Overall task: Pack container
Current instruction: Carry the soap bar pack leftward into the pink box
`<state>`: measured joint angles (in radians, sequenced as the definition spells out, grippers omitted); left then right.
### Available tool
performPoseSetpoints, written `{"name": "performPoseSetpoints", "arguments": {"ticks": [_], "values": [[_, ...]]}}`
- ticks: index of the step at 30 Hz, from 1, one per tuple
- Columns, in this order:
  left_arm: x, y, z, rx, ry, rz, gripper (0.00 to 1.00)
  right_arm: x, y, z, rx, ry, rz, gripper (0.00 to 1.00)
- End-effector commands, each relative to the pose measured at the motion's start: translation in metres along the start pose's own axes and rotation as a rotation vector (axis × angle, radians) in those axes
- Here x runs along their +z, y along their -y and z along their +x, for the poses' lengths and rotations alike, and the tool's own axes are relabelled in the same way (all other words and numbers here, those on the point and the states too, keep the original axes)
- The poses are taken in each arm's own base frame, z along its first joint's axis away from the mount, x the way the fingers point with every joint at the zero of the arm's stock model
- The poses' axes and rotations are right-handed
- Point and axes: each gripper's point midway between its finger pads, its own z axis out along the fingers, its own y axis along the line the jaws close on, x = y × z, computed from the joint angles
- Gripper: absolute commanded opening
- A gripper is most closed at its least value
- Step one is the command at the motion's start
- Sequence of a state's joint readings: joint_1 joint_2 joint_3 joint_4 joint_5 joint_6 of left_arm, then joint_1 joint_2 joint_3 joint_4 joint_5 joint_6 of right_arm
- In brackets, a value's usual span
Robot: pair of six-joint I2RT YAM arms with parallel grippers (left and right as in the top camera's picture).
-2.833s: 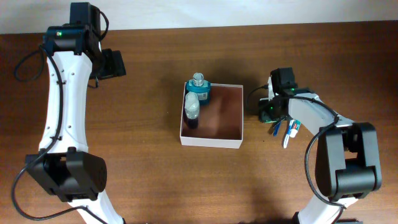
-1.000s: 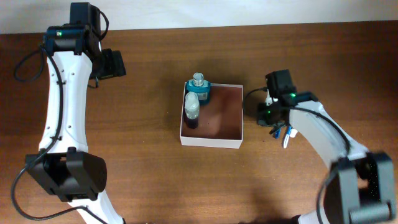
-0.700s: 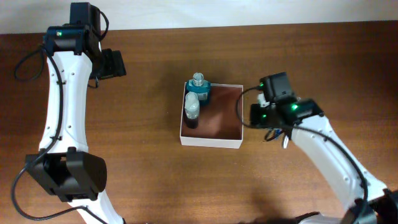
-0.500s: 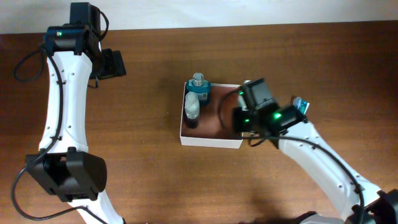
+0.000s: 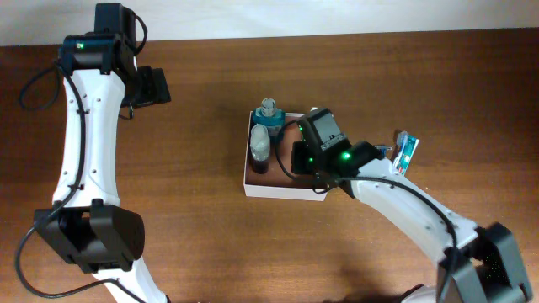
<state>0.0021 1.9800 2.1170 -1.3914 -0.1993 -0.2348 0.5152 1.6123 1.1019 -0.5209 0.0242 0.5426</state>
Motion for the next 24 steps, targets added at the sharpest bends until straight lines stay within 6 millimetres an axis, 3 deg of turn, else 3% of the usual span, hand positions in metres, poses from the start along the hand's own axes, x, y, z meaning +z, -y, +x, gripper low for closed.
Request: {"name": "performPoseSetpoints", "arguments": {"ticks": [1, 8, 15, 18, 24], "values": [[-0.015, -0.003, -0.004, -0.002, 0.040, 0.003, 0.99, 0.015, 0.000, 0.003, 0.000, -0.009, 0.016, 0.22], [-0.015, -0.003, -0.004, -0.002, 0.040, 0.003, 0.99, 0.041, 0.006, 0.013, -0.024, -0.056, 0.043, 0.25], [-0.015, -0.003, -0.004, -0.002, 0.040, 0.003, 0.99, 0.048, 0.006, 0.015, -0.024, -0.061, 0.047, 0.25], [-0.015, -0.003, -0.004, -0.002, 0.040, 0.003, 0.99, 0.048, 0.005, 0.014, -0.023, -0.057, 0.039, 0.45], [-0.015, -0.003, -0.004, -0.002, 0.040, 0.003, 0.99, 0.046, -0.008, 0.014, -0.062, -0.075, -0.025, 0.54]]}}
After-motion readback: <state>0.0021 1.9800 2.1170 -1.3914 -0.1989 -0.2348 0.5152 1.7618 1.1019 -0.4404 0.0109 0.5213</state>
